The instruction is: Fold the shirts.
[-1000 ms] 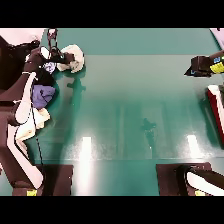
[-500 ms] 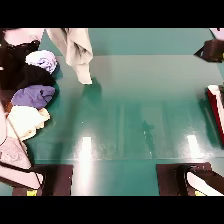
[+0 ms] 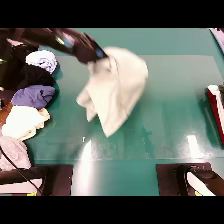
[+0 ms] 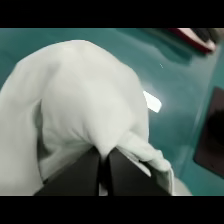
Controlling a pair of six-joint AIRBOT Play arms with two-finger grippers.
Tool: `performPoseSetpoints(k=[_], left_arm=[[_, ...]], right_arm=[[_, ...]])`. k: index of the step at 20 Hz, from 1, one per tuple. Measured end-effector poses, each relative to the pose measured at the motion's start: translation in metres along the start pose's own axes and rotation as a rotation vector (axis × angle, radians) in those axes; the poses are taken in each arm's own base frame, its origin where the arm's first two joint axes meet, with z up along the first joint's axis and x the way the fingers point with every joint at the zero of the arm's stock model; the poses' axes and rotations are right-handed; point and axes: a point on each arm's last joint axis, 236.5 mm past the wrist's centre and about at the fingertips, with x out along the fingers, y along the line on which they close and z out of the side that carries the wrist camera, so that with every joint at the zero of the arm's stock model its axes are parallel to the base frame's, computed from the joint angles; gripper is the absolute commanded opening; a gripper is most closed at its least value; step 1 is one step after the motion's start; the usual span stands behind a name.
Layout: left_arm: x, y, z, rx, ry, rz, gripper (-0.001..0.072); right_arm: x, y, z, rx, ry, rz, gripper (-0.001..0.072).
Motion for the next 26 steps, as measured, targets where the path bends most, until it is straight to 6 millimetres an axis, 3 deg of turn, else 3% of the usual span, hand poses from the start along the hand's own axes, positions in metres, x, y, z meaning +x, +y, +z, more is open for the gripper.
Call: performPoseSetpoints(k=[2, 3, 5, 6, 7, 12, 15, 19, 23, 26], left_arm=[[0.029, 0.009, -0.024, -0.032, 0.064, 0.000, 0.0545], [0.037, 0.017, -0.035, -0.050, 0.094, 0.014, 0.0567], [0.039, 0.033, -0.051, -0.106, 0.140, 0.048, 0.0561], [0.034, 0.043, -0.060, -0.136, 0.169, 0.065, 0.0501], [0.026, 0.051, -0.073, -0.170, 0.210, 0.072, 0.0497], [-0.010, 0.071, -0.155, -0.396, 0.374, 0.072, 0.0498], [-0.014, 0.060, -0.224, -0.531, 0.446, 0.061, 0.0498], [-0.004, 0.040, -0.306, -0.692, 0.493, 0.055, 0.0498], [0.012, 0.022, -0.354, -0.776, 0.509, 0.034, 0.0498], [0.026, 0.017, -0.369, -0.767, 0.506, 0.054, 0.0498]], right_arm=[[-0.007, 0.002, 0.002, -0.004, -0.015, 0.002, 0.0018], [-0.008, 0.003, 0.003, -0.005, -0.018, 0.002, 0.0018], [-0.010, 0.003, 0.000, -0.006, -0.009, 0.002, 0.0018], [-0.009, 0.003, 0.000, -0.006, -0.005, 0.002, 0.0018], [-0.008, 0.003, -0.001, -0.005, -0.001, 0.002, 0.0019], [0.004, -0.001, -0.009, 0.002, 0.040, -0.001, 0.0018], [0.015, -0.005, -0.017, 0.009, 0.082, -0.003, 0.0018], [0.027, -0.009, -0.028, 0.018, 0.135, -0.006, 0.0018], [0.031, -0.010, -0.032, 0.021, 0.154, -0.006, 0.0018], [0.032, -0.010, -0.033, 0.021, 0.161, -0.006, 0.0018]])
